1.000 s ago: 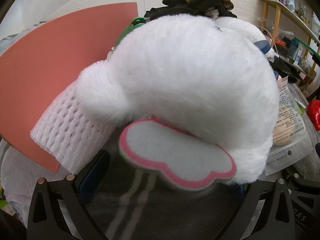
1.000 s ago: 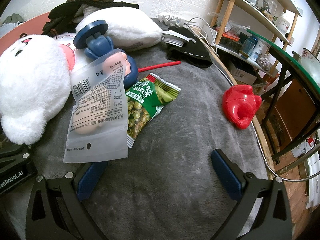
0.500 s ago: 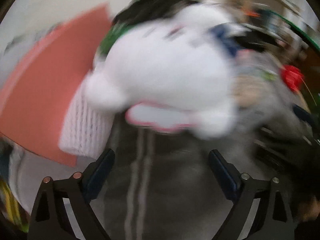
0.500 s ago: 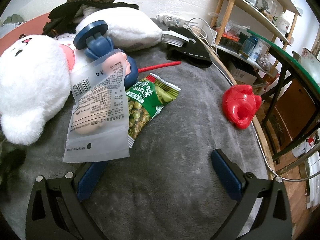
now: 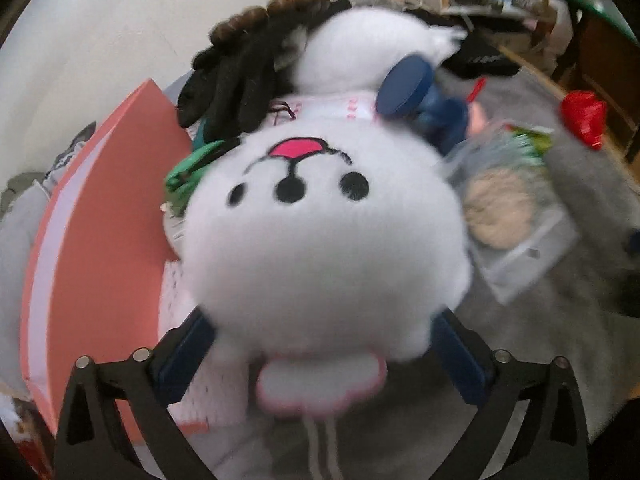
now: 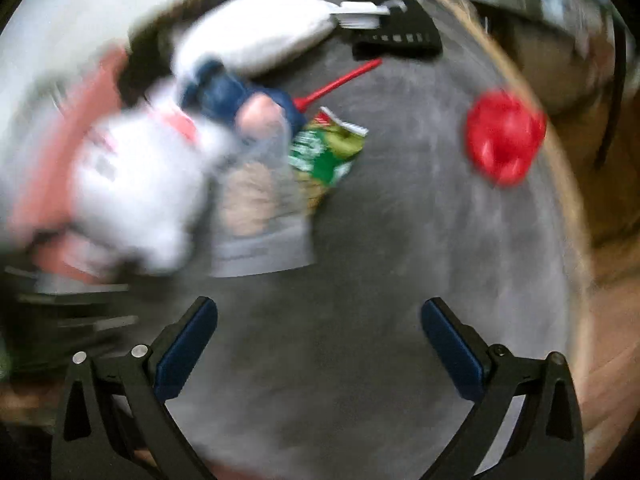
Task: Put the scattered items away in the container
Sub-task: 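Carry the white plush toy into the pink box and open the left gripper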
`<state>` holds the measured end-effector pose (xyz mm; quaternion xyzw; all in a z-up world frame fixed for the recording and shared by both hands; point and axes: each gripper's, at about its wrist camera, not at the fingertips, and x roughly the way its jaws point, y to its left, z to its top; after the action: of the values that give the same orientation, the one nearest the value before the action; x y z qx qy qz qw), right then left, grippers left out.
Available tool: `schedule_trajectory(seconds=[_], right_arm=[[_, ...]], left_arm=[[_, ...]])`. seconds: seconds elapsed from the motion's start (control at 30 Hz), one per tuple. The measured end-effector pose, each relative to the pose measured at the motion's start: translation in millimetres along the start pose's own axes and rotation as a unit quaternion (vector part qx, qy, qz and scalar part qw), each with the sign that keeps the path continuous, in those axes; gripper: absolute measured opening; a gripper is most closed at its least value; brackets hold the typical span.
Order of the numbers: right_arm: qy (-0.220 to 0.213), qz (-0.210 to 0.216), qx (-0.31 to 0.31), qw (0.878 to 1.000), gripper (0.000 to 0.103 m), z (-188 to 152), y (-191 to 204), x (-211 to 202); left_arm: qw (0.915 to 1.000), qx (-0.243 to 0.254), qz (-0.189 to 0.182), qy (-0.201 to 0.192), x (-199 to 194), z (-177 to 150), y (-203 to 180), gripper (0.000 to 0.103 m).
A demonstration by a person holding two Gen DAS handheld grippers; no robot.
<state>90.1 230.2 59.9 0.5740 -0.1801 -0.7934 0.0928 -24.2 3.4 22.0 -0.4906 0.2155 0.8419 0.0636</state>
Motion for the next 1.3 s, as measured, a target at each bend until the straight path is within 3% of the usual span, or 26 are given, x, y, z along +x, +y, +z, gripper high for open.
schedule_trajectory(seconds=[0.1,0.17,0.23,0.3,0.37,0.5,0.63,0.73,0.83,0.9,0.97,1.07,1.17,1.27,1.3], right_arm=[[0.004,0.092,0.079,0.993,0.103,-2,-19,-10],[0.009,0.115,0.111,0.987,0.103,1,-30,-7],[0.02,0.117,0.116,0.986,0.103,8,-36,-3],[0.028,0.118,0.118,0.986,0.103,10,-40,3],[0.028,0.124,0.12,0.985,0.103,14,-43,5],[0.037,0.124,0.104,0.986,0.103,18,-41,3],[0.038,0.123,0.088,0.988,0.103,13,-39,10],[0.043,0.132,0.089,0.986,0.103,10,-37,9],[0.038,0.167,0.107,0.979,0.099,3,-43,3],[0.034,0.194,0.12,0.973,0.094,3,-41,1],[0.028,0.217,0.127,0.967,0.09,1,-41,-2],[0.02,0.237,0.133,0.962,0.087,1,-39,-6],[0.013,0.244,0.141,0.96,0.081,3,-39,-4],[0.017,0.234,0.142,0.962,0.075,11,-41,2],[0.017,0.229,0.142,0.963,0.073,14,-41,3]], left_arm=[[0.997,0.023,0.07,0.025,19,5,-12,0.103],[0.9936,0.031,0.106,0.023,31,6,-17,0.103],[0.9942,0.001,0.106,0.017,33,9,-12,0.103],[0.9949,0.002,0.093,0.039,35,14,-10,0.097],[0.995,-0.006,0.092,0.038,27,14,-8,0.077],[0.9983,-0.031,0.049,-0.005,-16,5,-3,0.068],[0.9968,-0.054,0.006,-0.06,-67,-7,6,0.047],[0.9891,-0.096,-0.044,-0.103,-111,-20,17,0.043],[0.9778,-0.145,-0.075,-0.131,-129,-32,49,0.041],[0.97,-0.175,-0.078,-0.149,-140,-36,66,0.001],[0.9572,-0.208,-0.105,-0.172,-161,-32,87,0.001],[0.9488,-0.237,-0.095,-0.186,-159,-21,118,0.002],[0.9559,-0.227,-0.103,-0.155,-137,-9,131,0.006],[0.9623,-0.195,-0.066,-0.178,-132,-10,122,0.01],[0.9636,-0.182,-0.069,-0.184,-133,-11,119,0.012]])
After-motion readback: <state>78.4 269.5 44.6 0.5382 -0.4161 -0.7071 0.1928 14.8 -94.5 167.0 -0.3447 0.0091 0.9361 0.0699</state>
